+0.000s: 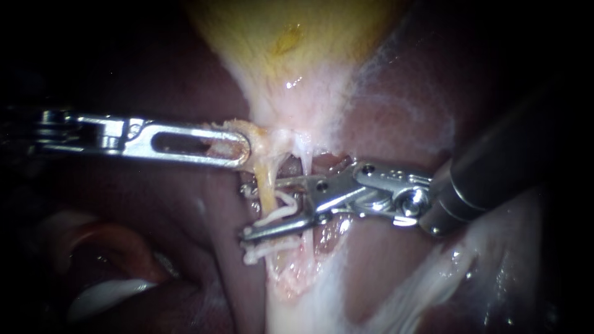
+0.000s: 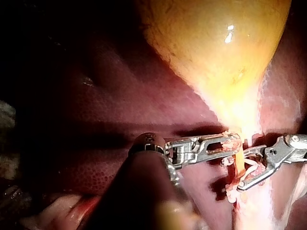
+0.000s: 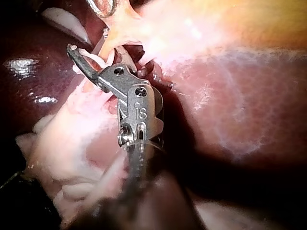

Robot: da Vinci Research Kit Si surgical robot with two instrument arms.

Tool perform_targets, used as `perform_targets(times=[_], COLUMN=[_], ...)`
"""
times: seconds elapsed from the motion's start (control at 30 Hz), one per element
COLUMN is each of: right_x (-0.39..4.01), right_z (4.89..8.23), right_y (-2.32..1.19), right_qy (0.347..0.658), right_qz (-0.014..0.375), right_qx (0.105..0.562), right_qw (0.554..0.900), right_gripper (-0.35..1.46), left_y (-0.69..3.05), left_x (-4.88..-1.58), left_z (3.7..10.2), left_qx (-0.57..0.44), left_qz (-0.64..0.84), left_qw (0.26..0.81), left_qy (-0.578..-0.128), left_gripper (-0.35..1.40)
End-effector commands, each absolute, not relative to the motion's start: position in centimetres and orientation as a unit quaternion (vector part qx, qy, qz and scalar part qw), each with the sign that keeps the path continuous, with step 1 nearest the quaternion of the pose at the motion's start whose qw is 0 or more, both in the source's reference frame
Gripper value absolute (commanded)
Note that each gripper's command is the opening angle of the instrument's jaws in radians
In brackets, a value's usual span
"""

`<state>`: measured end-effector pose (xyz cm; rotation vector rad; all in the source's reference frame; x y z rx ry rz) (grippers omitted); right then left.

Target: Clipping third clip left tube

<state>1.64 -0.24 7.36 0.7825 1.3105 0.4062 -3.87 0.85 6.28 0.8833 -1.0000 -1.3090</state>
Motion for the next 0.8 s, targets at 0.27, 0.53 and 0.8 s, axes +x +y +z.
perform_targets(times=[0.27, 0.53, 0.8], right_x=[1.62, 1.63, 1.67], right_z=[7.39, 7.36, 7.34], right_y=[-0.14, -0.09, -0.11], right_qy=[0.597, 0.599, 0.598], right_qz=[0.202, 0.217, 0.225], right_qx=[0.362, 0.380, 0.397], right_qw=[0.686, 0.670, 0.658], right_gripper=[0.45, 0.42, 0.40], left_y=[0.86, 0.88, 0.89], left_x=[-3.87, -3.86, -3.86], left_z=[6.30, 6.33, 6.37], left_qx=[0.380, 0.380, 0.381], left_qz=[-0.563, -0.563, -0.562], left_qw=[0.594, 0.594, 0.595], left_qy=[-0.430, -0.430, -0.431], left_gripper=[-0.35, -0.35, -0.35])
